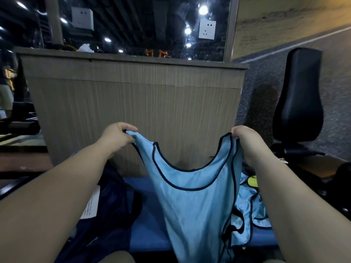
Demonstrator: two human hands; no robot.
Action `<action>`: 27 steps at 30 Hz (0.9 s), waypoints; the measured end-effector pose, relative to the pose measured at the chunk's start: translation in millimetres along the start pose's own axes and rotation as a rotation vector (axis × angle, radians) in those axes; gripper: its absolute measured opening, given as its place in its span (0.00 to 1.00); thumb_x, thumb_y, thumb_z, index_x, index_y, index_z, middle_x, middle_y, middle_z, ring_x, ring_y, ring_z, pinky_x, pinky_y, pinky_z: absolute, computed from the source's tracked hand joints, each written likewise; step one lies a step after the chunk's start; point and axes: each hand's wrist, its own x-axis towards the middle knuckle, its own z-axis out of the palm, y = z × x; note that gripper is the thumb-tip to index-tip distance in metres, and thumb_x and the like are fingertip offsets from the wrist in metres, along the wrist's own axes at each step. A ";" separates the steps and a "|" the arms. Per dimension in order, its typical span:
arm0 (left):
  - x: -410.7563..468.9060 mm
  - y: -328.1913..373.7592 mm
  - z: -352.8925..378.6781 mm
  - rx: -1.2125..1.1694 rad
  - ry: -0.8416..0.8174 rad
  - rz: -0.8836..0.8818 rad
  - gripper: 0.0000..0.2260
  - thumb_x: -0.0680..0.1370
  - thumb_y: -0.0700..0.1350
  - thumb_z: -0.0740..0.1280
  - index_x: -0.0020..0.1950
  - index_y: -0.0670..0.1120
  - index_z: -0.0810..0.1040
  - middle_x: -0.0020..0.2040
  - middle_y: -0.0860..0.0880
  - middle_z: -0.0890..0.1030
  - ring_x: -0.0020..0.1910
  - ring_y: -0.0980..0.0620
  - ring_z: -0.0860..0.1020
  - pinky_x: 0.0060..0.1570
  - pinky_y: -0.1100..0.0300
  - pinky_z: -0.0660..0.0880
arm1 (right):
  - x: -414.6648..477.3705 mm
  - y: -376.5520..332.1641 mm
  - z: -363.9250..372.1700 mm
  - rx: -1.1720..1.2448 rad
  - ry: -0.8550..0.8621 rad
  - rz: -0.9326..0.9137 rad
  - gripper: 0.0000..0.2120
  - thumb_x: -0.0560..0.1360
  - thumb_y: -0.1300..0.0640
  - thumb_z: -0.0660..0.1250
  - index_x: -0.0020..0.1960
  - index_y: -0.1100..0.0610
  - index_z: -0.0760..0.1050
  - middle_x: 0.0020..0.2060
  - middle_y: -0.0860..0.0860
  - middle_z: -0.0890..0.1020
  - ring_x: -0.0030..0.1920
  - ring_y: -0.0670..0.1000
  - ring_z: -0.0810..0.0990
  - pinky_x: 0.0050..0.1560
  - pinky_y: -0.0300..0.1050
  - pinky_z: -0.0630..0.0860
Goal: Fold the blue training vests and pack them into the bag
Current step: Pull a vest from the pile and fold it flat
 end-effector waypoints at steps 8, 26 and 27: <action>15.4 26.7 -48.0 0.203 0.373 0.070 0.12 0.75 0.35 0.66 0.55 0.45 0.83 0.55 0.47 0.82 0.50 0.50 0.77 0.48 0.61 0.69 | 3.4 -19.0 -13.2 -0.316 -0.015 -0.234 0.17 0.69 0.62 0.76 0.43 0.48 0.68 0.39 0.51 0.73 0.36 0.50 0.72 0.38 0.46 0.70; 1.3 108.4 -99.7 0.070 0.530 0.181 0.09 0.78 0.42 0.59 0.42 0.46 0.77 0.39 0.45 0.75 0.42 0.47 0.71 0.36 0.58 0.68 | -10.4 -60.5 -21.8 -0.556 0.146 -0.428 0.03 0.75 0.55 0.72 0.44 0.53 0.79 0.41 0.51 0.81 0.43 0.52 0.78 0.41 0.46 0.72; 0.4 109.2 -96.2 0.097 0.482 0.167 0.08 0.78 0.42 0.59 0.42 0.45 0.76 0.39 0.45 0.74 0.41 0.47 0.71 0.35 0.58 0.68 | -10.4 -61.7 -25.6 -0.527 0.164 -0.420 0.02 0.75 0.55 0.72 0.44 0.52 0.80 0.41 0.50 0.81 0.42 0.51 0.78 0.41 0.46 0.72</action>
